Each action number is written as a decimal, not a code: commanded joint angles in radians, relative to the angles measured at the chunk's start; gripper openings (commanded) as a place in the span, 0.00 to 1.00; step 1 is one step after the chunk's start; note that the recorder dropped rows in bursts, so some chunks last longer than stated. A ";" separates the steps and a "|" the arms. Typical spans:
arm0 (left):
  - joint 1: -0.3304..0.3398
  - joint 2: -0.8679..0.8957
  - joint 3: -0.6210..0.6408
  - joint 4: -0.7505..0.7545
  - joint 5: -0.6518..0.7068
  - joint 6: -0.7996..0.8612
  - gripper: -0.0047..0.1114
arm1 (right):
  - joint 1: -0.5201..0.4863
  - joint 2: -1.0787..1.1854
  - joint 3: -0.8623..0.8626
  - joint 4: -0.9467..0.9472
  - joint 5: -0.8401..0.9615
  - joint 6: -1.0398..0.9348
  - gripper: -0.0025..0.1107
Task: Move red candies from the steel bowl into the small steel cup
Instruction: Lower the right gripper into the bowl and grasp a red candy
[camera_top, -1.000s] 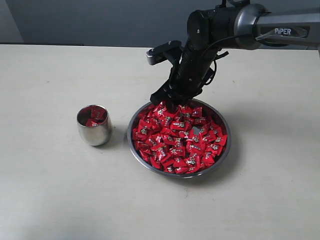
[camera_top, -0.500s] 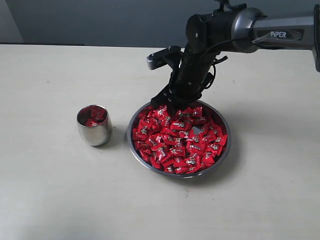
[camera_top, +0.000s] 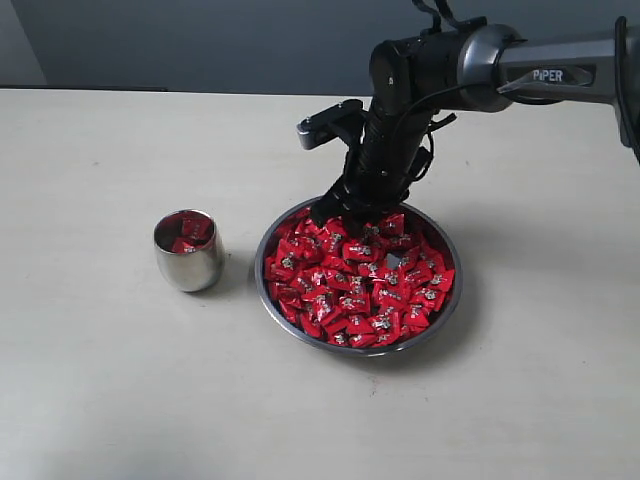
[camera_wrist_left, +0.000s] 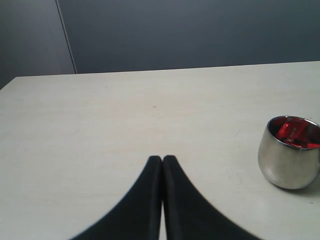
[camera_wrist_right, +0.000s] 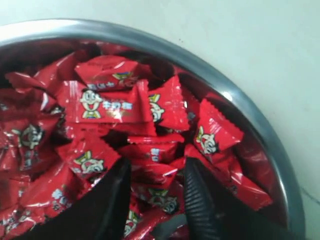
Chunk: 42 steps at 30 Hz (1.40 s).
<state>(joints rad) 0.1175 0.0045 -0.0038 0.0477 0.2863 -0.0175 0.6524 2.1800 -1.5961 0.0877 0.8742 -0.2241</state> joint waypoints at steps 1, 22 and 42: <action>0.001 -0.004 0.004 -0.003 -0.002 -0.002 0.04 | -0.001 -0.001 -0.005 -0.020 0.010 0.017 0.33; 0.001 -0.004 0.004 -0.003 -0.002 -0.002 0.04 | -0.001 0.012 -0.005 0.070 0.011 0.016 0.33; 0.001 -0.004 0.004 -0.003 -0.002 -0.002 0.04 | -0.001 0.028 -0.005 0.038 0.032 0.016 0.01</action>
<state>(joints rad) 0.1175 0.0045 -0.0038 0.0477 0.2863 -0.0175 0.6524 2.2096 -1.5961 0.1497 0.8990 -0.2044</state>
